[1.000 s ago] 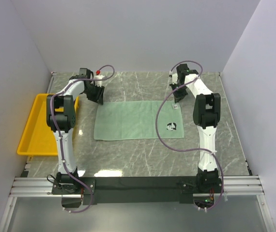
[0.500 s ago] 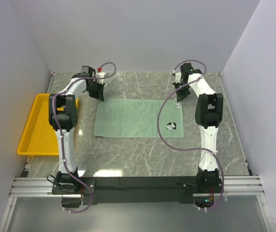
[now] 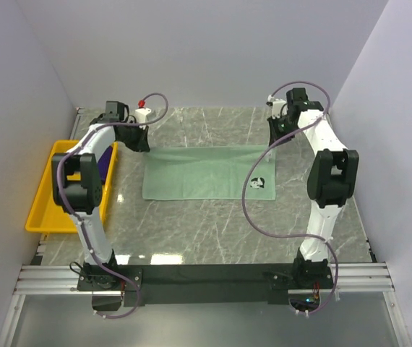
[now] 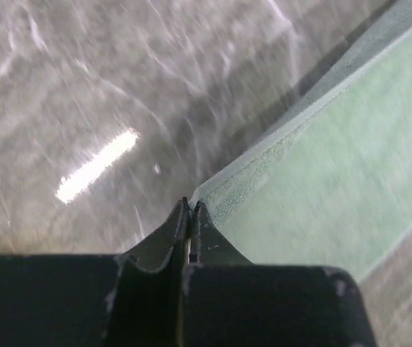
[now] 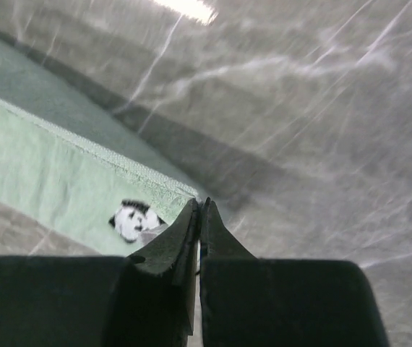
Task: Roll the towels
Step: Fold the towel
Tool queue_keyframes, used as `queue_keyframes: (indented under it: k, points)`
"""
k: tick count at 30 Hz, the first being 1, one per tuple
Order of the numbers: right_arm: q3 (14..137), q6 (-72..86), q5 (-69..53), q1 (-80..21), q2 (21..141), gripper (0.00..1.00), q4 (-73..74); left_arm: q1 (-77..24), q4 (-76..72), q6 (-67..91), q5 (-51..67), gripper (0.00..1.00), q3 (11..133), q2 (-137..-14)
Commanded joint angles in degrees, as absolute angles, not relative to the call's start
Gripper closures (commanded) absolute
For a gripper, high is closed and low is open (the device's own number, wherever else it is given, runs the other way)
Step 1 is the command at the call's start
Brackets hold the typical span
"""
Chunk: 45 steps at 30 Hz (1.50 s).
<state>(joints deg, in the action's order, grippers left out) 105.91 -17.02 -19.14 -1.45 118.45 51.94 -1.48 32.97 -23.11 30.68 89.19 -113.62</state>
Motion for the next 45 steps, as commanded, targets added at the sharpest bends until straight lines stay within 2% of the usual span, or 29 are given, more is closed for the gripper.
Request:
queue_keyframes:
  k: [1, 8, 14, 24, 30, 39, 45]
  points:
    - [99.0, -21.1, -20.7, -1.1, 114.1, 1.00, 52.3, -0.4, 31.3, -31.6, 32.9, 1.00, 84.6, -107.6]
    - [89.1, -25.0, -20.6, -1.1, 111.3, 1.00, 53.3, -0.4, 36.1, -41.4, 31.6, 1.00, 74.8, -103.2]
    - [85.5, -24.7, -20.6, -1.9, 113.0, 1.00, 52.5, -0.7, 33.8, -41.8, 27.2, 1.00, 69.4, -104.8]
    - [88.8, -23.9, -18.8, -2.3, 114.3, 1.00, 53.3, -0.6, 32.6, -40.5, 25.9, 1.00, 70.4, -104.4]
    - [90.6, -25.5, -18.5, -2.2, 110.3, 1.00, 57.1, -0.4, 39.7, -41.1, 28.9, 1.00, 73.4, -100.6]
    - [81.9, -27.5, -18.2, -2.3, 107.3, 1.00, 56.3, -0.4, 46.6, -47.9, 29.1, 1.00, 67.3, -96.7]
    - [77.2, -27.4, -17.4, -3.7, 108.5, 1.00, 53.7, -1.2, 41.5, -46.8, 25.5, 1.00, 62.7, -98.3]
